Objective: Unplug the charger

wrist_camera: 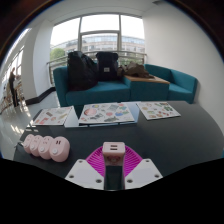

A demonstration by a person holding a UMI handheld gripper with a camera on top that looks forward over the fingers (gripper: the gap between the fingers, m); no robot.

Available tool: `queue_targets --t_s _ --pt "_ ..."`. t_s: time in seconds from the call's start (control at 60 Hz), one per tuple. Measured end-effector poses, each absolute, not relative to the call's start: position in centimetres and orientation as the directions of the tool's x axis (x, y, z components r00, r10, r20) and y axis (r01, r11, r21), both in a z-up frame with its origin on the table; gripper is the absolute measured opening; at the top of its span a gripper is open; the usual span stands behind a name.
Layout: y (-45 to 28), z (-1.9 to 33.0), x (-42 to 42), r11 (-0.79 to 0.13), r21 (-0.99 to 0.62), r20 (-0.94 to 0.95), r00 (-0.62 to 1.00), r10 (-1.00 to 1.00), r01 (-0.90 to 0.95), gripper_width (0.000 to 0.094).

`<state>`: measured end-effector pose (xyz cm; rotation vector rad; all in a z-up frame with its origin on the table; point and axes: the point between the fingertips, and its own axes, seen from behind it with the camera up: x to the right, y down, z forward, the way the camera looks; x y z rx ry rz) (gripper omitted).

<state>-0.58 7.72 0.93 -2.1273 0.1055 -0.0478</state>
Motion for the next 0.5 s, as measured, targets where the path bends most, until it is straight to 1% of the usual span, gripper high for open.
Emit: queue_targets --t_s 0.067,0.083,0.1,0.233,0.25,0.35,0.417,0.483,0.5 --pt "8.0 0.4 -0.8 -0.535 -0.843 -0.007 0.996 -0.093 -0.056 0.0221" --pt "9.0 -0.4 -2.4 -0.530 -0.846 -0.005 0.996 -0.092 -0.053 0.0232" --pt "7.8 0.7 -0.6 -0.530 -0.847 -0.001 0.996 -0.088 -0.047 0.0238" --pt "8.5 -0.3 -2.2 -0.534 -0.844 0.008 0.996 -0.088 -0.040 0.0314" --pt "8.1 0.4 -0.7 -0.541 -0.840 0.007 0.996 -0.087 -0.041 0.0330" --pt "8.1 0.9 -1.0 -0.531 -0.845 0.003 0.993 -0.114 -0.059 0.0456" --pt "7.7 3.9 0.1 -0.511 -0.857 -0.011 0.992 -0.125 -0.074 0.0514" --pt "6.8 8.0 0.6 -0.464 -0.883 -0.017 0.992 -0.129 -0.075 0.0568" --pt "6.7 7.8 -0.3 -0.452 -0.889 -0.013 0.991 -0.133 -0.073 0.0579"
